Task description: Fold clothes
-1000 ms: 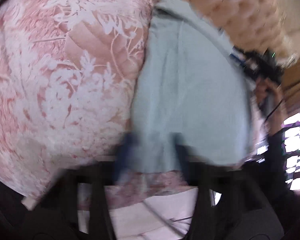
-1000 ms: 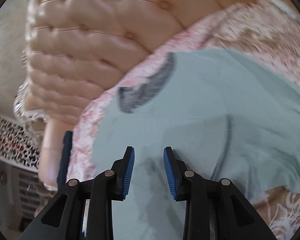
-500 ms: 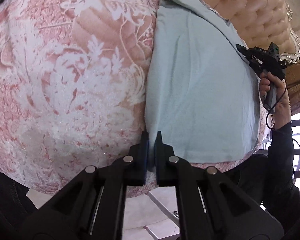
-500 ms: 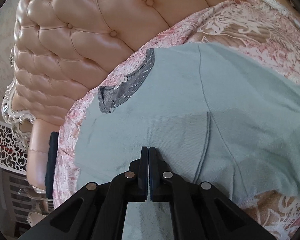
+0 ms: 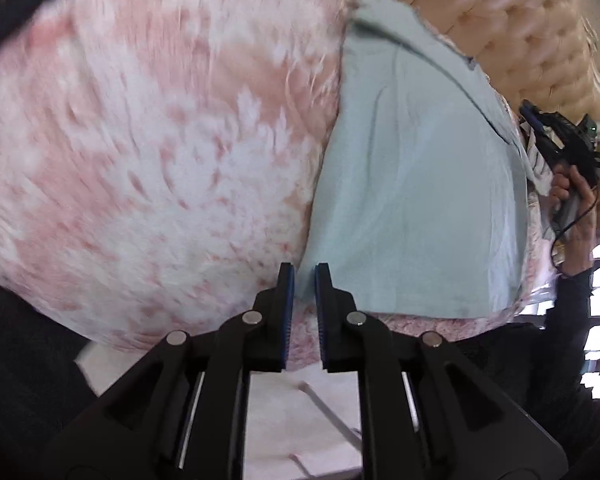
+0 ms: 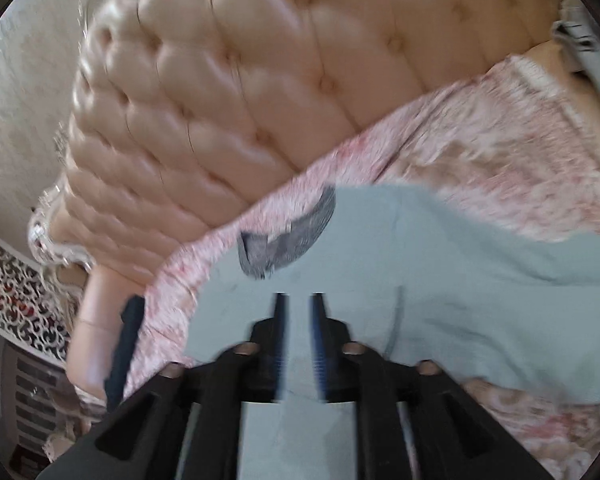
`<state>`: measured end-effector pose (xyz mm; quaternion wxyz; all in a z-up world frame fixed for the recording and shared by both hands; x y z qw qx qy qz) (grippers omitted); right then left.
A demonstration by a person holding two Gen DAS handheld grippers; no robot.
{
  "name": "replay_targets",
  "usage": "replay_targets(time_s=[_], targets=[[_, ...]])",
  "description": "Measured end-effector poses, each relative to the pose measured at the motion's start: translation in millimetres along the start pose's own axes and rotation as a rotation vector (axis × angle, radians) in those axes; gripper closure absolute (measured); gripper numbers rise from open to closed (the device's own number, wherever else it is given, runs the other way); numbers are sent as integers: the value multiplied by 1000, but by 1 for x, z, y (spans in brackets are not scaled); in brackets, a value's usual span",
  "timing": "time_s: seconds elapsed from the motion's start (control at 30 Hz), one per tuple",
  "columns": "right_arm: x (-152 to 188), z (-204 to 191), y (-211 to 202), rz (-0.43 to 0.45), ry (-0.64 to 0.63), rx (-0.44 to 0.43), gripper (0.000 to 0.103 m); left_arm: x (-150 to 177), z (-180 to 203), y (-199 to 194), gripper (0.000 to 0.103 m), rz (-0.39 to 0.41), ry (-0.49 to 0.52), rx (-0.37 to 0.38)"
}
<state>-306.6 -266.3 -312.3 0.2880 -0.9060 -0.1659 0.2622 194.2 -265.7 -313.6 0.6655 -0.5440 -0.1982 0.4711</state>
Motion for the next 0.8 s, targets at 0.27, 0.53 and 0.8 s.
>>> replay_targets(time_s=[0.27,0.53,0.8], targets=[[9,57,-49,117,108,87,34,-60,113,2,47,249,286,5],[9,83,-123,284,125,354,32,-46,168,75,56,120,411,-38],[16,172,-168,303,453,279,31,-35,180,59,55,229,523,-65]])
Point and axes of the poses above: each gripper's, at about its wrist camera, not at the fingertips, and y roughly the way its jaws point, z to its right, x to its underside, the point moved 8 cm from there along y, roughly the way its jaws point, and after that the axes turned 5 degrees about y, right-handed, at the moved point
